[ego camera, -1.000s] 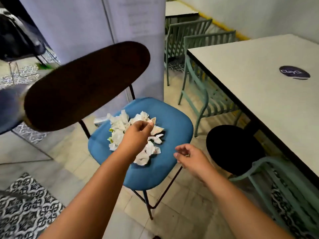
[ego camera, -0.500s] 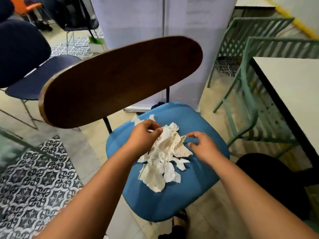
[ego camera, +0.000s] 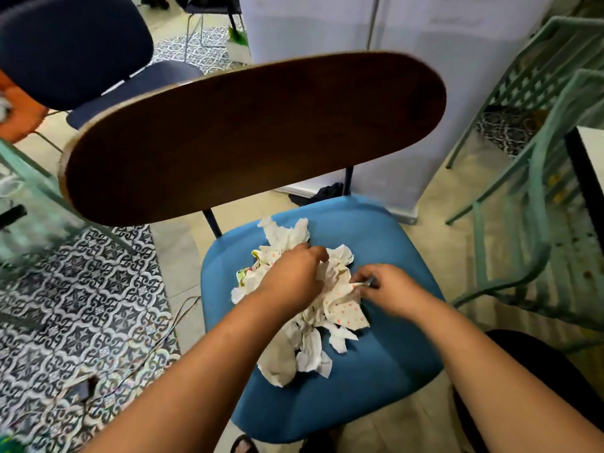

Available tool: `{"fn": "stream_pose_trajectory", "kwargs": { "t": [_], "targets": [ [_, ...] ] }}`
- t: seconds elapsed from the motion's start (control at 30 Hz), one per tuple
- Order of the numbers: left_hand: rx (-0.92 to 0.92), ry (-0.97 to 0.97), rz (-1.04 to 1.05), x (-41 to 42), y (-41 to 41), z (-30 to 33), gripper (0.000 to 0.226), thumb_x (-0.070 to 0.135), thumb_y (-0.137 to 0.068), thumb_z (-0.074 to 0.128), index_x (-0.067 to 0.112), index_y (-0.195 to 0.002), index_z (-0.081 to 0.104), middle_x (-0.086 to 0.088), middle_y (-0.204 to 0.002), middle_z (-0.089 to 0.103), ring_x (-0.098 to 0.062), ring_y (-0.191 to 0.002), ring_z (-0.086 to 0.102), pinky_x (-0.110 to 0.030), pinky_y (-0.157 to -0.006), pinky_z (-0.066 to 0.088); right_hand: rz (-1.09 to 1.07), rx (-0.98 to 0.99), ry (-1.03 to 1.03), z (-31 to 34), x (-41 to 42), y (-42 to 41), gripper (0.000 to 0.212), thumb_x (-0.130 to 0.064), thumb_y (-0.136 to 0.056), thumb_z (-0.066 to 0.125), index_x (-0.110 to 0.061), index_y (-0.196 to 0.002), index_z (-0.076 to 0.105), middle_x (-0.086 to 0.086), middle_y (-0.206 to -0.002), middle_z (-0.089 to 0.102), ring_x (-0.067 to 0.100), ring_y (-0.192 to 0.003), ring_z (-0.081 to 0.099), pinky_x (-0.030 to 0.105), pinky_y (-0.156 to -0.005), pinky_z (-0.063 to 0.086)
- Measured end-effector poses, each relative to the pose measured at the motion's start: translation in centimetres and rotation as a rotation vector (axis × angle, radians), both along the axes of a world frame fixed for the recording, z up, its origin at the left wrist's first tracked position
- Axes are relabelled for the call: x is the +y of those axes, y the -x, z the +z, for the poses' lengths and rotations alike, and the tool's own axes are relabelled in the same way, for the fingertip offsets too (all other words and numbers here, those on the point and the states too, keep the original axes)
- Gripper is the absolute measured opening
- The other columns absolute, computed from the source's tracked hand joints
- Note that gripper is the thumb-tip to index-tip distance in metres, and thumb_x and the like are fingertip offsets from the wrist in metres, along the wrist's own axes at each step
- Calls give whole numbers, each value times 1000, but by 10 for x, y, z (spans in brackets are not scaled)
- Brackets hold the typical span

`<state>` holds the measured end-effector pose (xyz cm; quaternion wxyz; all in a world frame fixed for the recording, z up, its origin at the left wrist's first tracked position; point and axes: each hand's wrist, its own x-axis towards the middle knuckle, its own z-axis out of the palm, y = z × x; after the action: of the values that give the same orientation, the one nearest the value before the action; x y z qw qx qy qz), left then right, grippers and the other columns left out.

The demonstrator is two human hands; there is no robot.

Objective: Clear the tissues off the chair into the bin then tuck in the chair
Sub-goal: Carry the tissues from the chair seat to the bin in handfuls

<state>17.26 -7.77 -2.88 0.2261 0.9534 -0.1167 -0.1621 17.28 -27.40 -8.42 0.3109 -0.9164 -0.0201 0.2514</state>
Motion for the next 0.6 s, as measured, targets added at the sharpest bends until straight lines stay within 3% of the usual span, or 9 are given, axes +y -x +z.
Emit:
{"fn": "stream_pose_trajectory", "kwargs": {
  "t": [0.1,0.27,0.37,0.53,0.6],
  "targets": [
    [9,24,22,0,-3,2,30,13,-82,63,18,-111,61,-3,-112,62,-23,-93,61,-29,-77,48,45,29,-64,8,-7,-6,13,-18,-86,68,-30,-88,63,-6,-83,67,10,-73,59,23,-65,45],
    [14,98,107,6,-13,13,28,15,-84,65,18,-112,63,3,-105,65,-14,-87,60,-23,-78,47,0,35,-221,23,-22,-10,9,-15,-86,67,-23,-88,69,2,-87,72,11,-74,60,25,-70,47],
    [4,121,137,9,-18,21,24,16,-84,67,17,-108,64,5,-101,66,-15,-91,63,-24,-79,48,-89,8,-312,26,-31,-9,6,-15,-85,68,-20,-89,71,10,-88,72,14,-77,59,35,-78,49],
    [7,262,182,7,-23,33,17,16,-81,73,18,-96,66,6,-86,66,-10,-75,61,-13,-62,44,-306,-60,-408,32,-45,7,7,-15,-86,67,-20,-88,70,10,-84,72,13,-73,59,27,-68,43],
    [8,321,199,6,-24,37,15,17,-80,75,18,-93,67,3,-86,70,-14,-76,64,-18,-66,50,-403,-102,-432,36,-47,15,7,-15,-87,67,-21,-87,70,13,-83,72,15,-71,59,30,-66,43]
  ]
}}
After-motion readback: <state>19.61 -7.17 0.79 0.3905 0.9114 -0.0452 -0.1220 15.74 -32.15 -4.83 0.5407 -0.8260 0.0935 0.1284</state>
